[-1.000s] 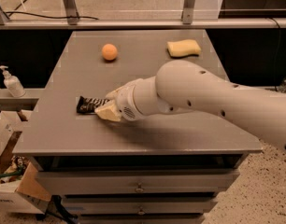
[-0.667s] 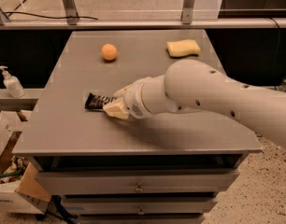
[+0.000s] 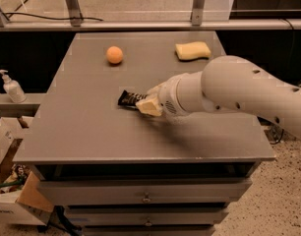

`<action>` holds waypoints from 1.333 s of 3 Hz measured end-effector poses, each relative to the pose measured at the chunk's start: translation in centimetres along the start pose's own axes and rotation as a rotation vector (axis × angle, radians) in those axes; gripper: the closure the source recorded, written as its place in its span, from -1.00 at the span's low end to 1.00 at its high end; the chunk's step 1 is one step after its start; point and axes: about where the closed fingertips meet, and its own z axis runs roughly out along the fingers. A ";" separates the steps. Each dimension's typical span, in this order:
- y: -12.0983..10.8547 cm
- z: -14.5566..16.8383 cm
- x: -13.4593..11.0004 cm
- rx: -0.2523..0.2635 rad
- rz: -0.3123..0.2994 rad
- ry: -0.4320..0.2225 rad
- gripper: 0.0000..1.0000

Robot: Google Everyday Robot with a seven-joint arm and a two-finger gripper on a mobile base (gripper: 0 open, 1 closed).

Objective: Move rxbar chocolate near sponge

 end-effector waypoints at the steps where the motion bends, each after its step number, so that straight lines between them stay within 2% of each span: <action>1: -4.7 -2.9 1.4 0.106 0.027 0.029 1.00; 3: -5.2 -2.8 1.4 0.124 0.018 0.027 1.00; 4: -8.2 -2.1 1.7 0.196 0.009 0.030 1.00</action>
Offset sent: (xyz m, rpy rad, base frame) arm 0.0148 -0.0391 0.0107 -0.0283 -0.0207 -0.0783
